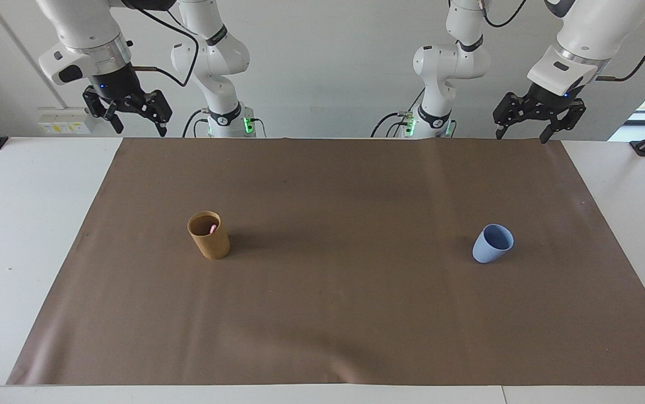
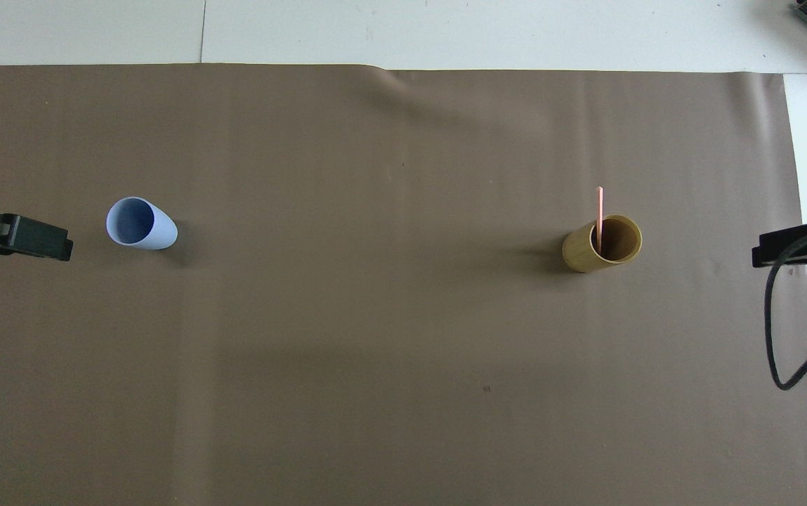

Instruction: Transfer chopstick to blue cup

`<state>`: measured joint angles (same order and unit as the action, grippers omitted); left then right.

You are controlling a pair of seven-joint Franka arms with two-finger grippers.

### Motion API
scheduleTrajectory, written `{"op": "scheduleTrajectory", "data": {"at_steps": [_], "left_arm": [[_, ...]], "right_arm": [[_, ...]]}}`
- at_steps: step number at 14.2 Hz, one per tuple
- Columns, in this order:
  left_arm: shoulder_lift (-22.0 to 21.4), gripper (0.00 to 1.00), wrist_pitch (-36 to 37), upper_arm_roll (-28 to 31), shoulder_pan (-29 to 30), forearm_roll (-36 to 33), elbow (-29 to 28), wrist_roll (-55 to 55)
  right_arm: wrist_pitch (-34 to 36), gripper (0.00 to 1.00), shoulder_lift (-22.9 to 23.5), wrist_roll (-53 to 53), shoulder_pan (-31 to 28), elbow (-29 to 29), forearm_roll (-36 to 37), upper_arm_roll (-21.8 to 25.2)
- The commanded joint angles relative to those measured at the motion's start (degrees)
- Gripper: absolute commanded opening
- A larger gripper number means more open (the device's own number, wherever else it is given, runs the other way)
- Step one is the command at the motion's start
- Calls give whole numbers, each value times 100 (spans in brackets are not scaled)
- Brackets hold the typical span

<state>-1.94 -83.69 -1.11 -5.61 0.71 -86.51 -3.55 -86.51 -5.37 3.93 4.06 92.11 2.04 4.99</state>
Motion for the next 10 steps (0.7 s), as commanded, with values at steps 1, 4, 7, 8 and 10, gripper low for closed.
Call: {"op": "scheduleTrajectory", "data": {"at_steps": [1, 4, 7, 8, 10], "left_arm": [[-17, 100, 19, -12, 16, -36, 56, 39], [-17, 100, 45, -12, 25, -36, 56, 39], [-17, 100, 72, -12, 16, -36, 56, 47], [-17, 100, 124, -3, 34, -36, 56, 39], [-25, 100, 291, 23, 25, -36, 56, 38]], "right_arm": [[-77, 100, -122, 64, -37, 132, 34, -33], [-77, 100, -122, 64, -37, 132, 34, -33], [-77, 100, -122, 64, -37, 132, 34, -33], [-77, 100, -122, 64, -37, 141, 34, -33], [-77, 100, -122, 64, -37, 141, 34, -33]]}}
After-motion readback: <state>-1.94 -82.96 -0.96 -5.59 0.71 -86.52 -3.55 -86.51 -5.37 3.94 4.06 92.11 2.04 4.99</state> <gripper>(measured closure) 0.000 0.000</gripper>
